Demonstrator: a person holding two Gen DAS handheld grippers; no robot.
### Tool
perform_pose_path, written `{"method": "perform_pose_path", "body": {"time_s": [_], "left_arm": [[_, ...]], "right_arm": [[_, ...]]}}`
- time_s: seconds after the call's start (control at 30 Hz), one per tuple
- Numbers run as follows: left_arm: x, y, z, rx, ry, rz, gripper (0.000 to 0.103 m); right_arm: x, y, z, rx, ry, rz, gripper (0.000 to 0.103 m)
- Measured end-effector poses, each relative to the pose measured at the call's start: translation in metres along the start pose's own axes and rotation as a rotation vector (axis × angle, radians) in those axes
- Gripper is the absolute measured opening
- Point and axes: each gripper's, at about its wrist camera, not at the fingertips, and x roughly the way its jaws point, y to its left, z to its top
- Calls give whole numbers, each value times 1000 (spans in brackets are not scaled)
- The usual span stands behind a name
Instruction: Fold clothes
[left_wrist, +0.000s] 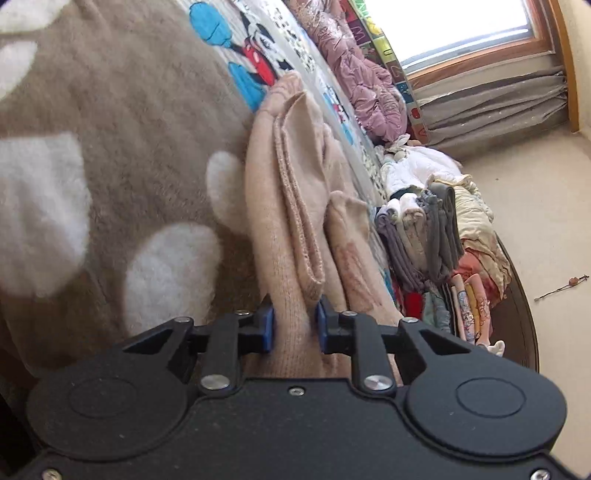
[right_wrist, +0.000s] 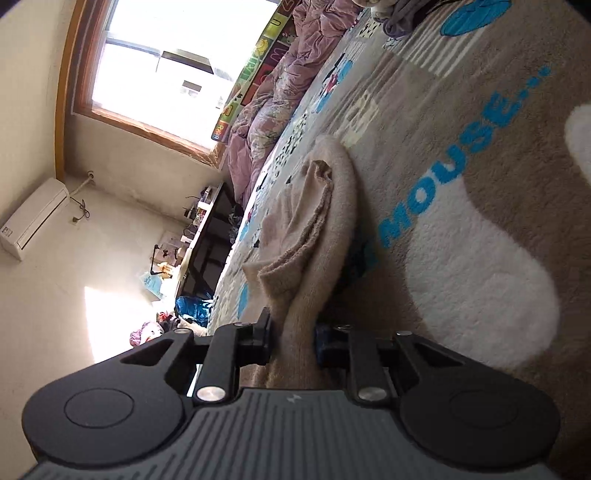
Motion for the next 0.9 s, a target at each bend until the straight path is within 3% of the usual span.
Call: {"method": "perform_pose_path", "body": {"time_s": [0.1, 0.23, 0.37, 0.47, 0.67, 0.77, 0.9], "left_arm": [[-1, 6, 4, 3, 15, 59, 39], [-22, -30, 15, 239, -111, 111, 40], [-8, -73, 35, 412, -103, 59, 40], [28, -110, 64, 503, -85, 66, 40], [120, -154, 137, 506, 41, 125, 40], [168, -168, 160, 551, 72, 216, 39], [234, -152, 176, 537, 132, 339, 36]], "right_arm": [[-6, -14, -7, -28, 6, -74, 30], [-25, 5, -8, -172, -94, -94, 34], [-26, 28, 5, -396, -139, -93, 38], [-21, 38, 7, -545, -144, -95, 38], [-3, 58, -32, -863, -66, -55, 38], [9, 65, -46, -938, 6, -40, 37], [17, 66, -51, -967, 75, -51, 38]]}}
